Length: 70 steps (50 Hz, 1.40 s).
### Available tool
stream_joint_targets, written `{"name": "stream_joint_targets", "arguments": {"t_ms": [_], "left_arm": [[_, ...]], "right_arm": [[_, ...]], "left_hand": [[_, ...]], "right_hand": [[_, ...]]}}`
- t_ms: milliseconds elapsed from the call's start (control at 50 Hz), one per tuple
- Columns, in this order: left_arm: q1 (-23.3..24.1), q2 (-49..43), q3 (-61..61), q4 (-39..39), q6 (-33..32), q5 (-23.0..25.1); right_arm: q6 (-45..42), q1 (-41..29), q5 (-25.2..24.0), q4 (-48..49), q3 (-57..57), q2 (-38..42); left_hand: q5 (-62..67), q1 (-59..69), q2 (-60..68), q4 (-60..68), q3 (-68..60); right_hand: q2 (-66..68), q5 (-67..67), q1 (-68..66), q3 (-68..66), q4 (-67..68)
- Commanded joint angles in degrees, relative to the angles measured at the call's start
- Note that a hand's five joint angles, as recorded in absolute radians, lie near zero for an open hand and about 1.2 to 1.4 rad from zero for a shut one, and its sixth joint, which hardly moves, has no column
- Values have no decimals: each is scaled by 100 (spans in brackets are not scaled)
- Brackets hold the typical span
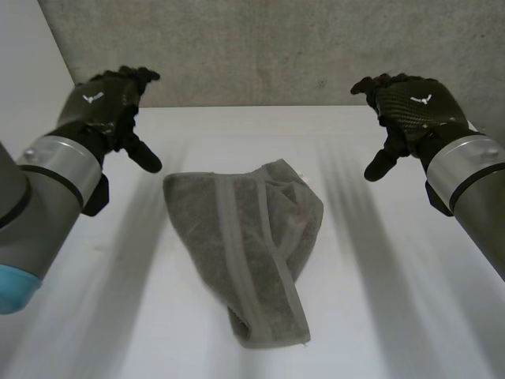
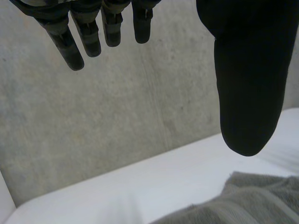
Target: Fold the towel.
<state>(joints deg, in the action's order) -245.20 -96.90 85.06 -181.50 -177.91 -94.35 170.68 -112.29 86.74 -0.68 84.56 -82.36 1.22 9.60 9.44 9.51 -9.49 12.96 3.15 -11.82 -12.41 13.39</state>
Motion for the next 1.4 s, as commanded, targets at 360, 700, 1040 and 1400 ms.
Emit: {"name": "stream_joint_targets", "arguments": {"t_ms": [360, 700, 1040, 1400], "left_arm": [[1307, -3166, -665, -1150, -505, 1120], [1282, -3126, -684, -1186, -1940, 24], [526, -2044, 266, -1221, -1949, -365], [-511, -1412, 968, -1203, -1905, -603]], "right_arm": [[-518, 76, -447, -477, -194, 1090], [-632, -56, -509, -249, -203, 2020], [-940, -908, -904, 1483, -387, 3216], [-1362, -874, -105, 1263, -590, 2690]], "left_hand": [[1161, 1323, 1339, 1332, -1334], [6878, 7040, 7056, 7049, -7051], [6878, 7040, 7056, 7049, -7051], [6878, 7040, 7056, 7049, -7051]], "right_hand": [[-296, -315, 182, 241, -339], [-155, -174, 42, 100, -199], [1679, 1659, -1792, -1734, 1635], [6704, 6685, -6818, -6759, 6661]]}}
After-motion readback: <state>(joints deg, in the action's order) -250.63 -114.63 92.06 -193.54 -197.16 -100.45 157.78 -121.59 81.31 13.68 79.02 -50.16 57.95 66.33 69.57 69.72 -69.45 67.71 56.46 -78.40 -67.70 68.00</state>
